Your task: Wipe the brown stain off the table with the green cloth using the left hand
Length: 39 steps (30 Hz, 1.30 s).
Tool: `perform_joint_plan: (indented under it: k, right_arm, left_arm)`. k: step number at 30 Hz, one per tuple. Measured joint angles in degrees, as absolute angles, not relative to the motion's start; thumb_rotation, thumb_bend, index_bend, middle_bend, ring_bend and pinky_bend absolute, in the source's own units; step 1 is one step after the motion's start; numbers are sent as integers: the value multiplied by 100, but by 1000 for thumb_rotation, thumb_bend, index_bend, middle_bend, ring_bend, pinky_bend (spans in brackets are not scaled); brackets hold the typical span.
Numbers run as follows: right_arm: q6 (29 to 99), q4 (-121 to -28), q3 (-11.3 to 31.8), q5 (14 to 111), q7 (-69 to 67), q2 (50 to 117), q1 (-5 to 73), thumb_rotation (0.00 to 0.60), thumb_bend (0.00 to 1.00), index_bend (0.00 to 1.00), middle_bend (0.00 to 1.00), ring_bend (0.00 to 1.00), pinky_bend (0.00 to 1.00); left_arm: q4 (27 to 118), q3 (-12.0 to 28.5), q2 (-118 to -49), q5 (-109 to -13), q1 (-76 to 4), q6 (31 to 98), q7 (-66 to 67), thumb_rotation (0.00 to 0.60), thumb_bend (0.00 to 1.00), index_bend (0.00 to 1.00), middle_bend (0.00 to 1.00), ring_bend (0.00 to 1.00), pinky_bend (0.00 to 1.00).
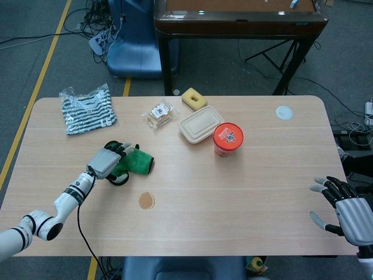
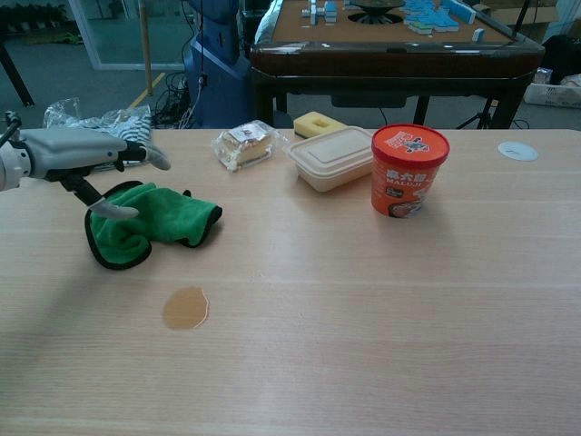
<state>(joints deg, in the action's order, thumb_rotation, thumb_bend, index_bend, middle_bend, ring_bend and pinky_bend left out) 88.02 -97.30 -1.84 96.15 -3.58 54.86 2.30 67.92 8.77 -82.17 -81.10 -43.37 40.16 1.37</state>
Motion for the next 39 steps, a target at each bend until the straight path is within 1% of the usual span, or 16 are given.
perform_joint_plan:
  k: [4, 9, 19, 26, 29, 31, 33, 37, 39]
  right_arm:
    - [8796, -9731, -173, 9599, -350, 5490, 230, 600, 329, 301, 228, 141, 186]
    - [8745, -9719, -170, 9553, -346, 5507, 236, 600, 329, 300, 229, 141, 186]
    - [8770, -9653, -153, 9517, -388, 5558, 213, 600, 329, 300, 228, 141, 186]
    - [8755, -9630, -149, 9516, -397, 5565, 216, 600, 330, 300, 229, 141, 186]
    - [8727, -9633, -150, 9512, -389, 5569, 226, 600, 329, 300, 229, 141, 186]
    - [8717, -9645, -148, 9513, -374, 5566, 233, 600, 330, 300, 229, 141, 186]
    - [8717, -9661, -147, 9519, -362, 5562, 236, 600, 330, 300, 228, 141, 186]
    - [8715, -9691, -144, 9524, -331, 5547, 239, 600, 329, 301, 230, 141, 186]
    - [8714, -9710, -142, 9519, -311, 5537, 237, 600, 329, 301, 231, 141, 186]
  left_arm:
    - [6483, 811, -8429, -8044, -4514, 3849, 204, 600, 264, 124, 8, 55, 181]
    - [6159, 685, -8618, -8049, -4677, 3704, 349, 600, 264, 113, 0, 15, 175]
    - [5597, 542, -8916, -7732, -4845, 3299, 504, 600, 264, 112, 0, 8, 173]
    - [5310, 408, -8970, -7552, -4813, 3156, 580, 600, 263, 123, 0, 8, 178]
    - [5275, 363, -8953, -7539, -4782, 3143, 541, 600, 263, 153, 0, 37, 236]
    - [5251, 333, -8947, -7559, -4751, 3174, 477, 600, 263, 183, 0, 92, 312]
    - [5224, 306, -8949, -7593, -4727, 3208, 408, 600, 263, 208, 13, 136, 365]
    - [5129, 232, -8980, -7766, -4687, 3349, 205, 600, 263, 280, 113, 239, 488]
    - [5068, 192, -9007, -7861, -4677, 3407, 96, 600, 263, 314, 152, 278, 535]
